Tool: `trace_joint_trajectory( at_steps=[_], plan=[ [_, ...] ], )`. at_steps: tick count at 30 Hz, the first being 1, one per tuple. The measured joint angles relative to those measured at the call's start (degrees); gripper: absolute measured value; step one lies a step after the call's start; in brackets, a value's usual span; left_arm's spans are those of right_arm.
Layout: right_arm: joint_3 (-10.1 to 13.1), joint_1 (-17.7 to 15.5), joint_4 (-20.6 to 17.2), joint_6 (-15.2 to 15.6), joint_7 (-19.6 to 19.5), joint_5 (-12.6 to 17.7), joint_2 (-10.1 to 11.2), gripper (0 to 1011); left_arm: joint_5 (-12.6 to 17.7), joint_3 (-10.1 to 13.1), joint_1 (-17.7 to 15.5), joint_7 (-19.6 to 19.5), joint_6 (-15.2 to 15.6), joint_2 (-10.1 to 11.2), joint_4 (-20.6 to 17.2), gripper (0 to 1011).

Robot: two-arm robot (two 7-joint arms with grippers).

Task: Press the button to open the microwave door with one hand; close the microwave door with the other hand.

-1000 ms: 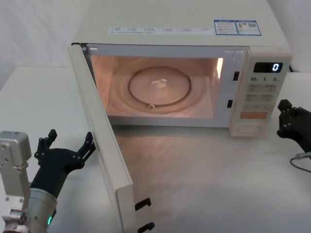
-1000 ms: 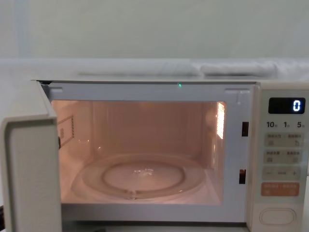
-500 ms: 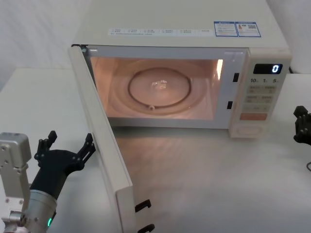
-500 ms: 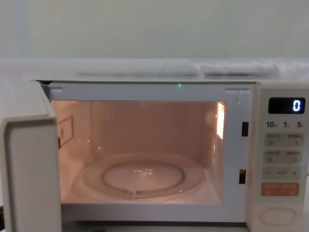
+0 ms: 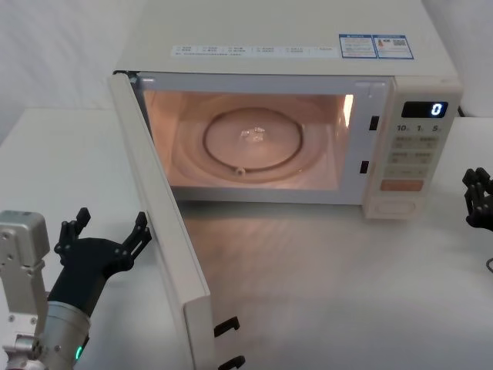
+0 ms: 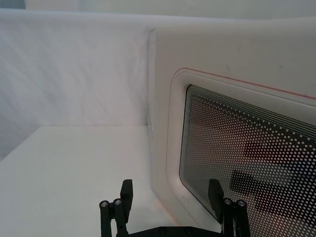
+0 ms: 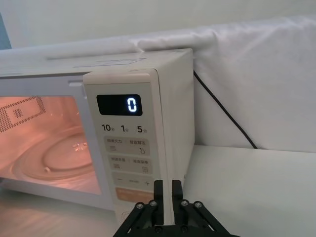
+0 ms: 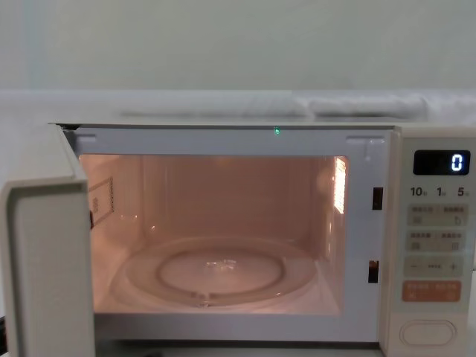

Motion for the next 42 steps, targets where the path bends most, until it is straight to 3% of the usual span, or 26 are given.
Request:
trace_joint_trajectory(
  at_steps=[6, 11, 14, 19, 30, 42],
  plan=[
    [0.0, 0.0, 0.0, 0.0, 0.0, -0.2, -0.1, 255, 0.0, 0.0, 0.0, 0.0, 0.0, 0.0, 0.0, 1001],
    [-0.1, 0.1, -0.1, 0.0, -0.1, -0.2, -0.1, 438, 0.0, 0.0, 0.0, 0.0, 0.0, 0.0, 0.0, 1001],
    [-0.1, 0.1, -0.1, 0.0, -0.1, -0.2, -0.1, 499, 0.0, 0.0, 0.0, 0.0, 0.0, 0.0, 0.0, 1001],
    [-0.1, 0.1, -0.1, 0.0, -0.1, -0.3, -0.1, 702, 0.0, 0.0, 0.0, 0.0, 0.0, 0.0, 0.0, 1001],
    [-0.1, 0.1, -0.1, 0.0, -0.1, -0.4, -0.1, 997, 0.0, 0.0, 0.0, 0.0, 0.0, 0.0, 0.0, 1001],
    [-0.1, 0.1, -0.1, 0.0, -0.1, -0.4, -0.1, 1002, 0.0, 0.0, 0.0, 0.0, 0.0, 0.0, 0.0, 1001]
  ],
)
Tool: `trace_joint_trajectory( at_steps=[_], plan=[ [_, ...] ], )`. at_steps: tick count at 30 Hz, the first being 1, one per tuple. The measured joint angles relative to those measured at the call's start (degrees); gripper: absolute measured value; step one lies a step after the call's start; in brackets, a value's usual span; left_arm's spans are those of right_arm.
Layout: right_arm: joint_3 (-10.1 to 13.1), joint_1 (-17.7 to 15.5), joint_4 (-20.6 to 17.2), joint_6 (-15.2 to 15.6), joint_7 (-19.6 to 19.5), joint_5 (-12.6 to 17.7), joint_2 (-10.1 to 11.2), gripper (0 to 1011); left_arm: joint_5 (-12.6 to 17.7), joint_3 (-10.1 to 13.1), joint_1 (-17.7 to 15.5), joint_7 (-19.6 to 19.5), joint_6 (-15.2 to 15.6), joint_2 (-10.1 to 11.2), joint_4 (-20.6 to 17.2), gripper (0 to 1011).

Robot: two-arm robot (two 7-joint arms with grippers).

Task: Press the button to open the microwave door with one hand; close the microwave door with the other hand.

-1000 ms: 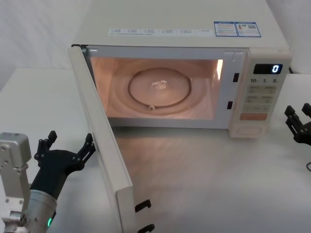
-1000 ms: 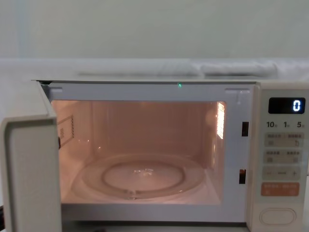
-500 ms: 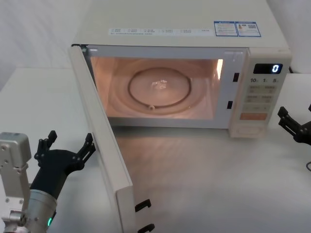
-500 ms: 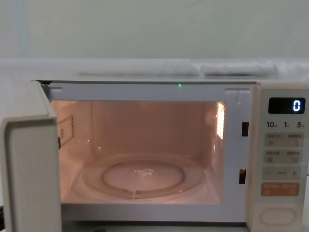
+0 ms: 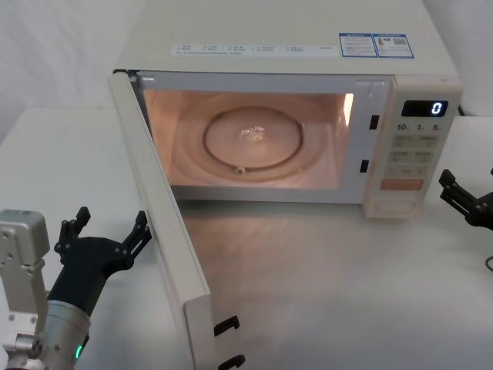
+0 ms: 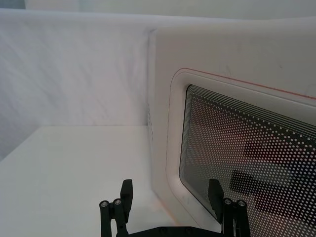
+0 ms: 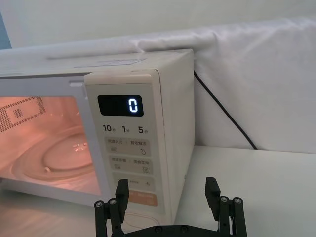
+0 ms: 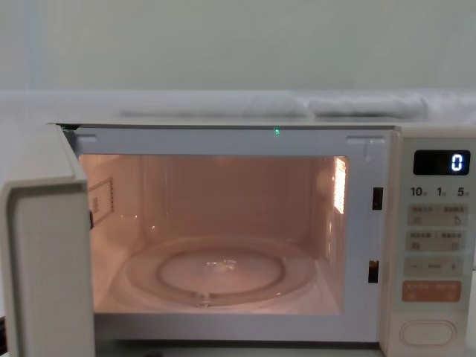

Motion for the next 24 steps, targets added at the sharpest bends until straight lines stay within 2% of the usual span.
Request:
trace_joint_trajectory(
  at_steps=[24],
  plan=[
    [0.0, 0.0, 0.0, 0.0, 0.0, 0.0, 0.0, 1002, 0.0, 0.0, 0.0, 0.0, 0.0, 0.0, 0.0, 1001]
  ],
)
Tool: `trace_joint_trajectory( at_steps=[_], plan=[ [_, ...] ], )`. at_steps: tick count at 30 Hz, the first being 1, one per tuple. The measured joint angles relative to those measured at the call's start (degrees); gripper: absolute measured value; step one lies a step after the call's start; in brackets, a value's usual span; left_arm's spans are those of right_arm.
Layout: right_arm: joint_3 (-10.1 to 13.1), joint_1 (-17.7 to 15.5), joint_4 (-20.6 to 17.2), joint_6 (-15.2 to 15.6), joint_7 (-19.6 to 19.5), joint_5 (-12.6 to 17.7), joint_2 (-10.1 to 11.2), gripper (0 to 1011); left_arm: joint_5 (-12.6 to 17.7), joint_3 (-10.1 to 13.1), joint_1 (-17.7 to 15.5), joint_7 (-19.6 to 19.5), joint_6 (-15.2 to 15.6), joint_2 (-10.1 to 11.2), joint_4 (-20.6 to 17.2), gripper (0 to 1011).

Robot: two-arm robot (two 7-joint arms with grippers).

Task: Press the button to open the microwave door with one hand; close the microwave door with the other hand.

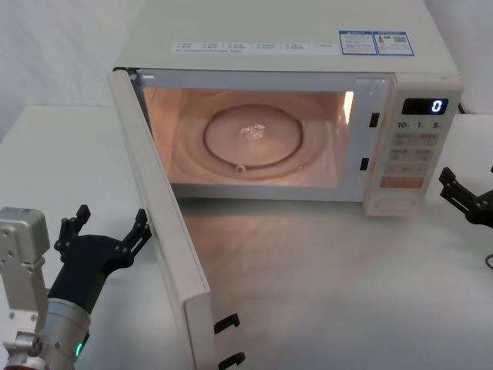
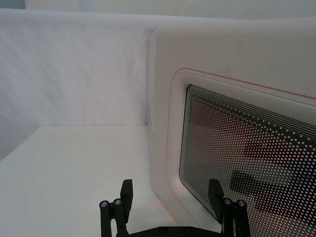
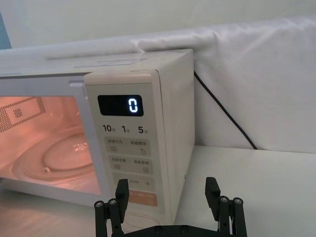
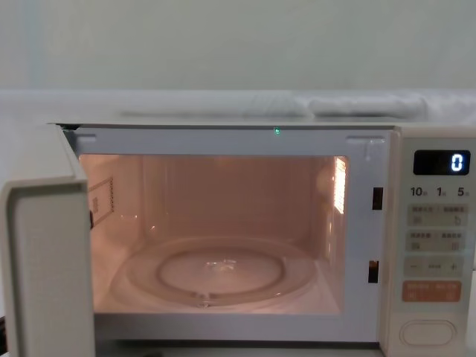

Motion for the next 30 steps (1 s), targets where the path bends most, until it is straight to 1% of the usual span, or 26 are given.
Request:
trace_joint_trajectory(
  at_steps=[2, 3, 4, 5, 7, 8, 10, 11, 13, 14, 15, 17, 18, 19, 20, 21, 23, 24, 26, 27, 29, 30],
  plan=[
    [0.0, 0.0, 0.0, 0.0, 0.0, 0.0, 0.0, 1003, 0.0, 0.0, 0.0, 0.0, 0.0, 0.0, 0.0, 993],
    [0.0, 0.0, 0.0, 0.0, 0.0, 0.0, 0.0, 1003, 0.0, 0.0, 0.0, 0.0, 0.0, 0.0, 0.0, 979],
    [0.0, 0.0, 0.0, 0.0, 0.0, 0.0, 0.0, 1002, 0.0, 0.0, 0.0, 0.0, 0.0, 0.0, 0.0, 944],
    [0.0, 0.0, 0.0, 0.0, 0.0, 0.0, 0.0, 1002, 0.0, 0.0, 0.0, 0.0, 0.0, 0.0, 0.0, 944],
    [0.0, 0.0, 0.0, 0.0, 0.0, 0.0, 0.0, 1002, 0.0, 0.0, 0.0, 0.0, 0.0, 0.0, 0.0, 871],
    [0.0, 0.0, 0.0, 0.0, 0.0, 0.0, 0.0, 1002, 0.0, 0.0, 0.0, 0.0, 0.0, 0.0, 0.0, 871],
    [0.0, 0.0, 0.0, 0.0, 0.0, 0.0, 0.0, 1002, 0.0, 0.0, 0.0, 0.0, 0.0, 0.0, 0.0, 819],
    [0.0, 0.0, 0.0, 0.0, 0.0, 0.0, 0.0, 1002, 0.0, 0.0, 0.0, 0.0, 0.0, 0.0, 0.0, 767],
    [0.0, 0.0, 0.0, 0.0, 0.0, 0.0, 0.0, 1003, 0.0, 0.0, 0.0, 0.0, 0.0, 0.0, 0.0, 712],
    [0.0, 0.0, 0.0, 0.0, 0.0, 0.0, 0.0, 1002, 0.0, 0.0, 0.0, 0.0, 0.0, 0.0, 0.0, 712],
    [0.0, 0.0, 0.0, 0.0, 0.0, 0.0, 0.0, 1002, 0.0, 0.0, 0.0, 0.0, 0.0, 0.0, 0.0, 647],
    [0.0, 0.0, 0.0, 0.0, 0.0, 0.0, 0.0, 1002, 0.0, 0.0, 0.0, 0.0, 0.0, 0.0, 0.0, 608],
    [0.0, 0.0, 0.0, 0.0, 0.0, 0.0, 0.0, 1002, 0.0, 0.0, 0.0, 0.0, 0.0, 0.0, 0.0, 546],
    [0.0, 0.0, 0.0, 0.0, 0.0, 0.0, 0.0, 1002, 0.0, 0.0, 0.0, 0.0, 0.0, 0.0, 0.0, 532],
    [0.0, 0.0, 0.0, 0.0, 0.0, 0.0, 0.0, 1002, 0.0, 0.0, 0.0, 0.0, 0.0, 0.0, 0.0, 483],
    [0.0, 0.0, 0.0, 0.0, 0.0, 0.0, 0.0, 1002, 0.0, 0.0, 0.0, 0.0, 0.0, 0.0, 0.0, 460],
    [0.0, 0.0, 0.0, 0.0, 0.0, 0.0, 0.0, 1002, 0.0, 0.0, 0.0, 0.0, 0.0, 0.0, 0.0, 383],
    [0.0, 0.0, 0.0, 0.0, 0.0, 0.0, 0.0, 1003, 0.0, 0.0, 0.0, 0.0, 0.0, 0.0, 0.0, 383],
    [0.0, 0.0, 0.0, 0.0, 0.0, 0.0, 0.0, 1002, 0.0, 0.0, 0.0, 0.0, 0.0, 0.0, 0.0, 292],
    [0.0, 0.0, 0.0, 0.0, 0.0, 0.0, 0.0, 1002, 0.0, 0.0, 0.0, 0.0, 0.0, 0.0, 0.0, 272],
    [0.0, 0.0, 0.0, 0.0, 0.0, 0.0, 0.0, 1002, 0.0, 0.0, 0.0, 0.0, 0.0, 0.0, 0.0, 194],
    [0.0, 0.0, 0.0, 0.0, 0.0, 0.0, 0.0, 1002, 0.0, 0.0, 0.0, 0.0, 0.0, 0.0, 0.0, 180]
  ],
)
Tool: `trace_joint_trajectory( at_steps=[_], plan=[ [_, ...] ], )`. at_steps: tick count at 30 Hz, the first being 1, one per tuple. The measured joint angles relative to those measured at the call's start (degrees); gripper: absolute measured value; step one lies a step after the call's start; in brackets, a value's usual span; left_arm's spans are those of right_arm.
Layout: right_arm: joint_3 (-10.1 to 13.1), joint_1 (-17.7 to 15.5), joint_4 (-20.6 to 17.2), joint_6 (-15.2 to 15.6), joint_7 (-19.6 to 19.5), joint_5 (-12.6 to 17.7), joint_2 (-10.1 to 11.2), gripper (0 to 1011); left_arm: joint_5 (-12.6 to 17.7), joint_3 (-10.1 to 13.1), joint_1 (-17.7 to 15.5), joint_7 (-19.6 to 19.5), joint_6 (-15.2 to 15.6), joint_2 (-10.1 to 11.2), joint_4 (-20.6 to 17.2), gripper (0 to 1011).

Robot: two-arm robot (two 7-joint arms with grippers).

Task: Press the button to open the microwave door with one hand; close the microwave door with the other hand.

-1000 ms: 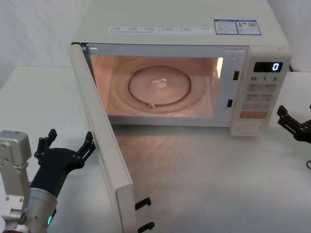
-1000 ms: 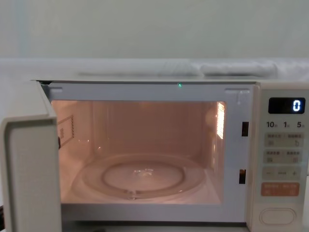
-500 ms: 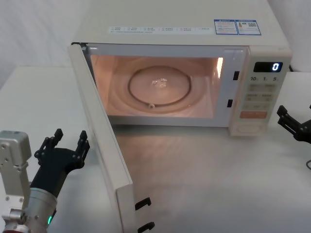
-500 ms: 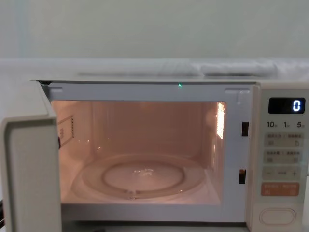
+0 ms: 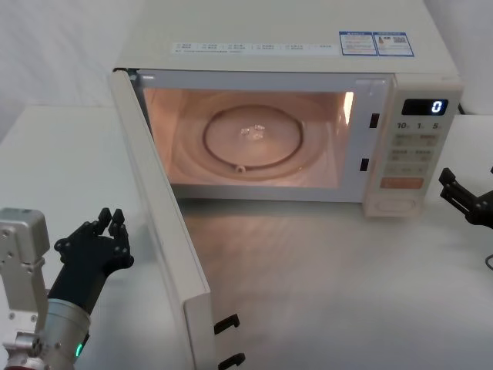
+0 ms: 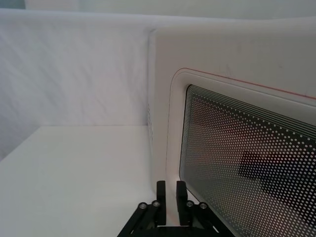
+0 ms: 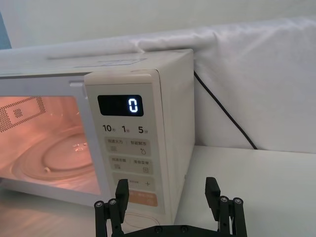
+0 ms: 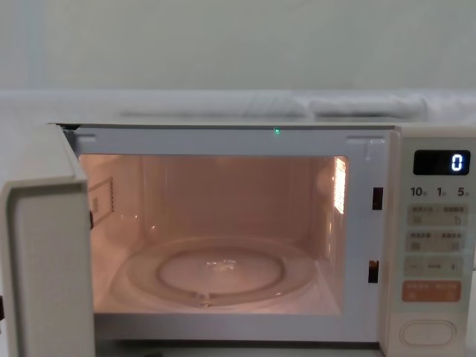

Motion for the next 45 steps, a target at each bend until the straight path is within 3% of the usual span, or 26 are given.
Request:
trace_joint_trajectory(
  at_steps=[6, 45],
  plan=[
    [0.0, 0.0, 0.0, 0.0, 0.0, 0.0, 0.0, 1002, 0.0, 0.0, 0.0, 0.0, 0.0, 0.0, 0.0, 0],
    [0.0, 0.0, 0.0, 0.0, 0.0, 0.0, 0.0, 1002, 0.0, 0.0, 0.0, 0.0, 0.0, 0.0, 0.0, 0]
  ],
)
